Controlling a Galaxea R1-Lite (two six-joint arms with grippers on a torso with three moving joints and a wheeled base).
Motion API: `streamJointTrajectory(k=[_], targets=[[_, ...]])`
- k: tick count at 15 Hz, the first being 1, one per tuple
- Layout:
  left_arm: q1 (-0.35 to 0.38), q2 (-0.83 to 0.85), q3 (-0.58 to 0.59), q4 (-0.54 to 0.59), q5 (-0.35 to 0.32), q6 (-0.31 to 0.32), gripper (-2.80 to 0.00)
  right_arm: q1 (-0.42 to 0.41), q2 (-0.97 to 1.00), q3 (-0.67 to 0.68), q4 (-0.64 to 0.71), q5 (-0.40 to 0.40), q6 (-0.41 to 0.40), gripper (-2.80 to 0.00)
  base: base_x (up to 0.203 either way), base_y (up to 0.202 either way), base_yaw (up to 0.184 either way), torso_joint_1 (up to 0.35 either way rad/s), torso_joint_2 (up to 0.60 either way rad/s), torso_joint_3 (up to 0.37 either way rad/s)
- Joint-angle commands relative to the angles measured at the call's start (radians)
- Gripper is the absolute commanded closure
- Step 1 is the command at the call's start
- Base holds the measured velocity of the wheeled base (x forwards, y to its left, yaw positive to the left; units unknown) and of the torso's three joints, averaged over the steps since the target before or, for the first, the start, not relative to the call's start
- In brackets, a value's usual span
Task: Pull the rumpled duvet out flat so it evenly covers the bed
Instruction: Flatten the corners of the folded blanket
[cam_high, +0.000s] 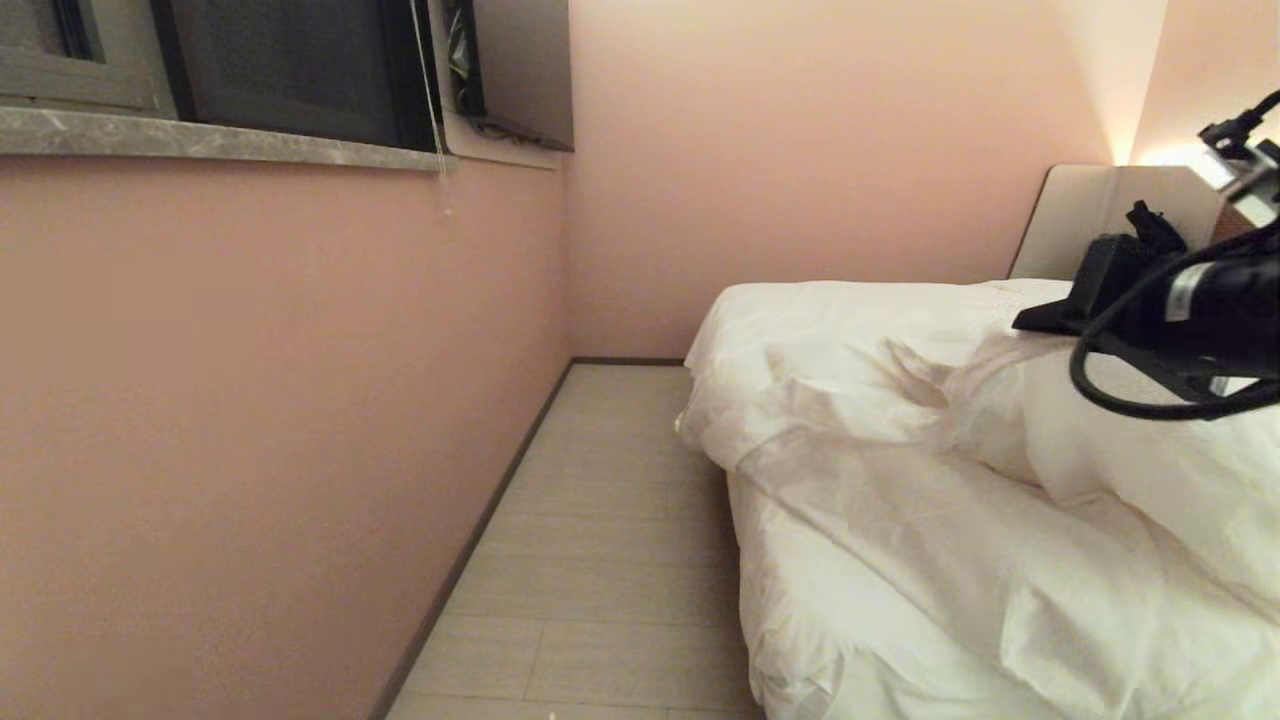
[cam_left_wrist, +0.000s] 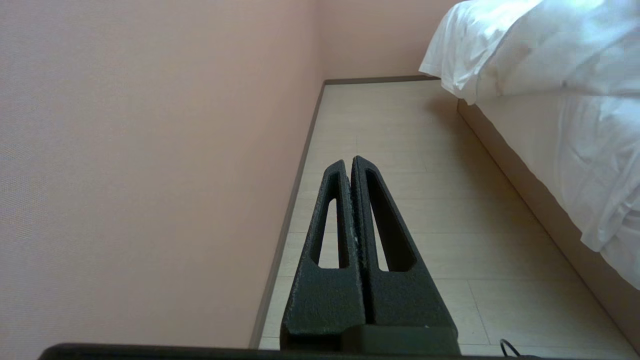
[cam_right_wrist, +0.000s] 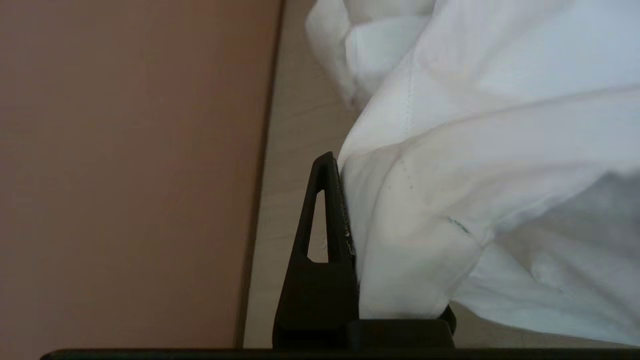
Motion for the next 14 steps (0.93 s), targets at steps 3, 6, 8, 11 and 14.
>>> streamJointTrajectory(k=[3, 6, 8, 11, 14], targets=[[0.0, 0.001, 0.0, 0.0, -0.001, 0.0, 0.0, 0.12, -0.204, 0.077, 0.049, -0.001, -0.02, 0.0, 0.0, 0.0, 0.0, 0.0, 0.0, 0.0], [0.0, 0.001, 0.0, 0.0, -0.001, 0.0, 0.0, 0.163, -0.233, 0.139, 0.051, 0.001, -0.045, 0.0, 0.0, 0.0, 0.0, 0.0, 0.0, 0.0], [0.0, 0.001, 0.0, 0.0, -0.001, 0.0, 0.0, 0.17, -0.238, 0.145, 0.051, 0.001, -0.048, 0.0, 0.0, 0.0, 0.0, 0.0, 0.0, 0.0], [0.0, 0.001, 0.0, 0.0, 0.0, 0.0, 0.0, 0.3, -0.264, 0.164, 0.068, 0.0, -0.055, 0.0, 0.0, 0.0, 0.0, 0.0, 0.0, 0.0], [0.0, 0.001, 0.0, 0.0, -0.001, 0.0, 0.0, 0.369, -0.293, 0.179, 0.076, 0.002, -0.07, 0.0, 0.0, 0.0, 0.0, 0.0, 0.0, 0.0]])
